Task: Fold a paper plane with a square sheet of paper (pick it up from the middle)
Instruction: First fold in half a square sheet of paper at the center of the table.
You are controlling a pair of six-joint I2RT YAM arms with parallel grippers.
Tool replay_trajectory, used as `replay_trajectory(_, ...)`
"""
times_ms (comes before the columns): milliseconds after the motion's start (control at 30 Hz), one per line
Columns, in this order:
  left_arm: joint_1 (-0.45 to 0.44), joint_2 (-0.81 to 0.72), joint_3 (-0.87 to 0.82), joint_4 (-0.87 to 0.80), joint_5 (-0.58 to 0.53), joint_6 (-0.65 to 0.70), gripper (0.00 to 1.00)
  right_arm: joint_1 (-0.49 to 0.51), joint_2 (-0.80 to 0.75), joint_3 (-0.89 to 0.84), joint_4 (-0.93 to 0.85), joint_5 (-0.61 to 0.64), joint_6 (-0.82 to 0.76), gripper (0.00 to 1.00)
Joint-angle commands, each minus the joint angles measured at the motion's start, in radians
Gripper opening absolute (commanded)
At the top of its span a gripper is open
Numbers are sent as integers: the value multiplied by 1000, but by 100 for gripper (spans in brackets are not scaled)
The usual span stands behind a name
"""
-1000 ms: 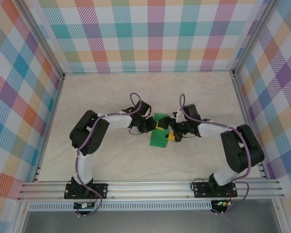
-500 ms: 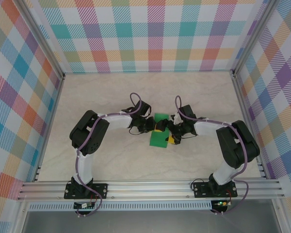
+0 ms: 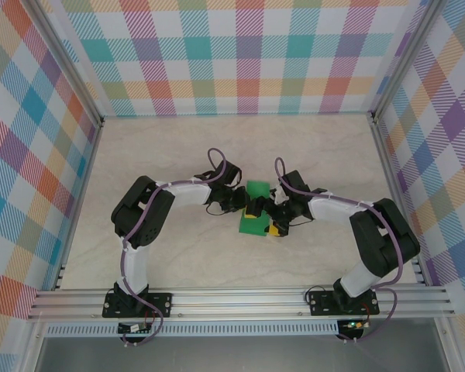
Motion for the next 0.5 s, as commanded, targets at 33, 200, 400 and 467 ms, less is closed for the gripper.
replay_trajectory(33, 12, 19, -27, -80, -40, 12, 15, 3, 28, -13, -48, 18, -10, 100)
replay_trajectory(200, 12, 20, -28, -80, -39, 12, 15, 3, -1, -6, -46, 12, -9, 100)
replay_trajectory(400, 12, 19, -28, -84, -39, 15, 15, 3, -63, -1, 4, 0, 6, 99)
replay_trajectory(467, 12, 19, -27, -83, -38, 15, 15, 3, -54, 1, 23, -12, 15, 95)
